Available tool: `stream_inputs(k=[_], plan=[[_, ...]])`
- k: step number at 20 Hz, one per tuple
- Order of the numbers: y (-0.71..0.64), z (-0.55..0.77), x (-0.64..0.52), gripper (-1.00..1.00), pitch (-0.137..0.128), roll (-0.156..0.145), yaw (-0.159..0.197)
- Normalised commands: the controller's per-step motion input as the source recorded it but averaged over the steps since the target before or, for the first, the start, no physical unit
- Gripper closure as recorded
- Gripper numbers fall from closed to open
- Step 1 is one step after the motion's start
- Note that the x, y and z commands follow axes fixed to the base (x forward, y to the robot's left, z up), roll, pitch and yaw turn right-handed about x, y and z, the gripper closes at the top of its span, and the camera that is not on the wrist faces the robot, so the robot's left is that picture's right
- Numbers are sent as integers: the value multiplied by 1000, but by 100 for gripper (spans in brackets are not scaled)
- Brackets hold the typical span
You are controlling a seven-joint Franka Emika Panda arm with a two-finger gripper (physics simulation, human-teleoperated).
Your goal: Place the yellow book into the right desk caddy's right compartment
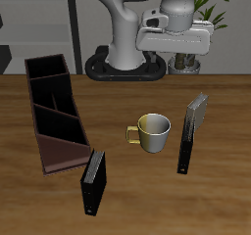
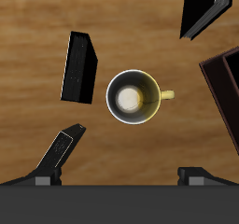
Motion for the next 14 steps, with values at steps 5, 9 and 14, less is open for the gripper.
stream_inputs(k=[5, 9, 14], plan=[[459, -187, -31, -100, 10, 26, -48], [322, -219, 18, -100, 25, 23, -38], [154, -182, -22, -100, 7, 18, -46]])
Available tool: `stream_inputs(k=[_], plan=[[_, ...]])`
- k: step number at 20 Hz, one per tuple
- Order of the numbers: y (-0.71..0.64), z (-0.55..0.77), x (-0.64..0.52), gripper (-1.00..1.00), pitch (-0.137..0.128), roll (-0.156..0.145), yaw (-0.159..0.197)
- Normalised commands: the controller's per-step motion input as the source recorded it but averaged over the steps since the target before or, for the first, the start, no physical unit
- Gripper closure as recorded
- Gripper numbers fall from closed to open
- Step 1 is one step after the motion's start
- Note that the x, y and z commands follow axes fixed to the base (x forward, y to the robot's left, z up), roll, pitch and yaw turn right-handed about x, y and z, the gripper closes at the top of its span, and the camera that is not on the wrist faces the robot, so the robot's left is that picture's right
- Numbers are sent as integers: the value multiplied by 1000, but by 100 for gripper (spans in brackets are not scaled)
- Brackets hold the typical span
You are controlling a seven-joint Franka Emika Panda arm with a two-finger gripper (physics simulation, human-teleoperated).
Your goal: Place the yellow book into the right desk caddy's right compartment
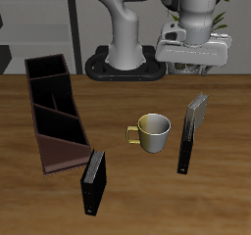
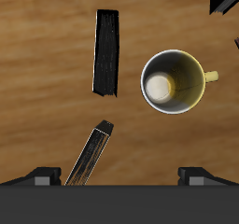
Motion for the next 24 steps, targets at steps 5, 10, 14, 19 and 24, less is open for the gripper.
stream_inputs(k=[5, 10, 14, 19, 24], plan=[[151, -217, -88, -100, -30, -25, -45], [258, -310, -139, -100, -28, 27, -38], [190, -238, -106, -100, -52, -7, -38], [151, -278, -45, -100, 10, 13, -41], [79, -191, 19, -100, 3, 1, -11]])
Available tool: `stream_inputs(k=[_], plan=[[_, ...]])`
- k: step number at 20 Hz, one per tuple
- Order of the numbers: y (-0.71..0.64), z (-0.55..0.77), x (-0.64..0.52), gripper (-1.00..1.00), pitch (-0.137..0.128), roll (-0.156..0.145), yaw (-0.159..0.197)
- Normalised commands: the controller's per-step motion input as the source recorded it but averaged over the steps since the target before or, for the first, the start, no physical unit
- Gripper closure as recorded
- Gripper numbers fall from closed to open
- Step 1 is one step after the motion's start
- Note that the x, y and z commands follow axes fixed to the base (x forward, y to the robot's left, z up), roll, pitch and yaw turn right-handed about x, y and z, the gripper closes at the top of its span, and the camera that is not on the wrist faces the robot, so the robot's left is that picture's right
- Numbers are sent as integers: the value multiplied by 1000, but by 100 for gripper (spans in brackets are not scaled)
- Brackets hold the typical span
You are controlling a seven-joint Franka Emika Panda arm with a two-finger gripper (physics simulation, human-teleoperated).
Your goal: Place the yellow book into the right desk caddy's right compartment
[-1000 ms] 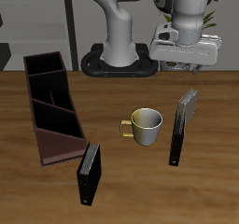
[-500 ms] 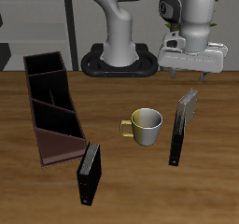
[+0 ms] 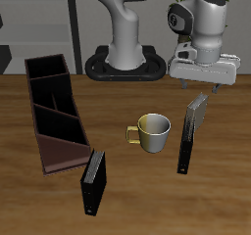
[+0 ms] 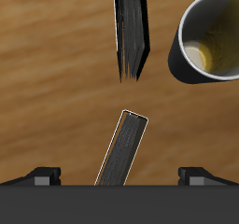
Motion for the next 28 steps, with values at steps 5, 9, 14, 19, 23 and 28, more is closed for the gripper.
stream_inputs(k=[5, 9, 14, 19, 23, 28], plan=[[36, -167, -22, -100, 5, 8, -20], [73, -183, 15, -100, 33, 31, -19], [-43, -329, 135, -100, 75, 6, -6], [-54, -246, 62, -100, 57, 10, -14], [-74, -183, 97, 100, 35, 8, -3], [-91, -1, 8, 100, -1, -3, -3]])
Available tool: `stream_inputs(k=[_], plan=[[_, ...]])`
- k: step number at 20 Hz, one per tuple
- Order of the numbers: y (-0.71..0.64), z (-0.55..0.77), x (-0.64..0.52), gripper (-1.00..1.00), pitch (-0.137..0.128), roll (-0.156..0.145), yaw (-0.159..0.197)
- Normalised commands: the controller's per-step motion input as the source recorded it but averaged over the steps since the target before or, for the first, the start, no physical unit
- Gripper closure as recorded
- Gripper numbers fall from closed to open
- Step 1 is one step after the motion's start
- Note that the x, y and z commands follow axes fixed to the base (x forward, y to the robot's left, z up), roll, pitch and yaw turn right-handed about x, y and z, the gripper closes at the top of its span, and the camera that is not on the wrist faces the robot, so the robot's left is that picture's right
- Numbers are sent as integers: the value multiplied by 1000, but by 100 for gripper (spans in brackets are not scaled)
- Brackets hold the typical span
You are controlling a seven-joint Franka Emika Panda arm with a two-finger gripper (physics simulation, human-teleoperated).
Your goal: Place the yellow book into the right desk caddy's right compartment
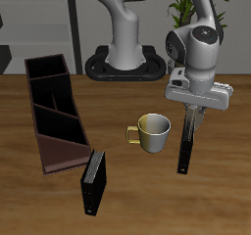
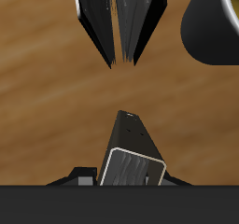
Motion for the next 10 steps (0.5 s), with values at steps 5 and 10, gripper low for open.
stream_inputs(k=[5, 10], plan=[[-138, 133, 16, 100, -16, -9, 11], [-114, 240, -65, 100, -12, 42, 40]])
